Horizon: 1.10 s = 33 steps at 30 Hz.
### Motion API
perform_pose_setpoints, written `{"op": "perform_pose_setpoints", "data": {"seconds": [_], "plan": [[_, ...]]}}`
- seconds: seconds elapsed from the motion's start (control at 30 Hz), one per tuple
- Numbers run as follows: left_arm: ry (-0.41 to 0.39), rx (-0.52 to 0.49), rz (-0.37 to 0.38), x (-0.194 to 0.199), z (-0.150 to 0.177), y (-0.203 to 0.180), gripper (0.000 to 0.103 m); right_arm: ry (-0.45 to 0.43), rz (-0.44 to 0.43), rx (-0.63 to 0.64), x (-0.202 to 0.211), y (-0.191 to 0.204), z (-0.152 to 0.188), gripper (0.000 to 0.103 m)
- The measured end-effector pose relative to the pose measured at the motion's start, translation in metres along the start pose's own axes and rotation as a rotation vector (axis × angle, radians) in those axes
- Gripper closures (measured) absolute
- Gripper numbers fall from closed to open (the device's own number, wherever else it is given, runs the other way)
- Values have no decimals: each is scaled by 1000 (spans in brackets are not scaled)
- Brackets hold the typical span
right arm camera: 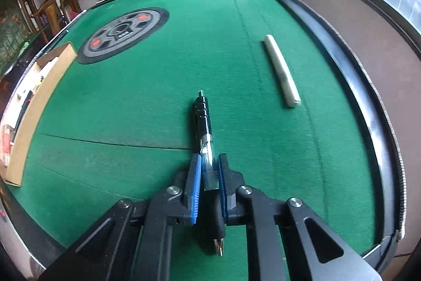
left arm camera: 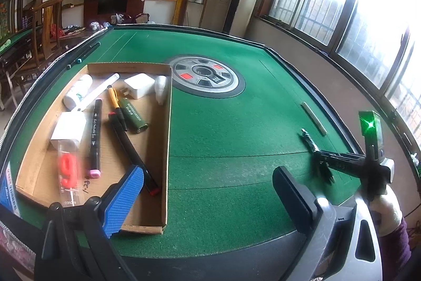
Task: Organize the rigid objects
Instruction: 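Grasp the clear-barrel black pen with the left tool while the right tool approaches the white stick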
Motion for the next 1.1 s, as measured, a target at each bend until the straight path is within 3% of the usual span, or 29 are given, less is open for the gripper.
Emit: {"op": "perform_pose_setpoints", "data": {"seconds": [0.3,0.4,0.43,0.47,0.53,0.57,0.67,0.77,0.97,1.0,1.03,1.07,1.1], "plan": [[-14,-21,1,8,-2,-5,3,59,-250,-33,-26,72,-32,91],[-17,-26,8,9,-3,-6,3,19,-316,-67,-16,68,-44,88],[-17,-29,11,9,-3,-7,3,-15,-304,-75,-7,61,-46,79],[-15,-32,16,9,-4,-8,3,-53,-278,-84,2,49,-48,61],[-8,-37,29,6,-4,-10,3,-123,-183,-117,16,18,-57,40],[-3,-40,36,3,-3,-11,3,-148,-131,-135,22,-1,-60,40],[20,-39,65,-5,-1,-18,3,-161,7,-173,25,-52,-71,40],[53,-36,85,-15,2,-26,3,-102,88,-181,6,-84,-79,39],[70,-32,64,-17,1,-31,3,-35,144,-135,-42,-83,-95,43],[68,-35,57,-16,1,-32,3,-31,140,-137,-48,-82,-97,48],[67,-36,52,-16,0,-33,3,-23,137,-137,-54,-80,-98,64],[66,-39,48,-16,0,-34,3,-11,139,-137,-58,-81,-98,88],[67,-43,46,-16,0,-35,3,-2,139,-142,-62,-80,-97,89]]}}
Point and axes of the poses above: each gripper's, at about its wrist camera, not at the fingertips, and x roughly against the way its jaws point, y to its left, z to its underside, the point moved 1 cm from there along -x, roughly the way its jaws point, and after that the axes turned 3 degrees about -y, right-handed, at the moved point
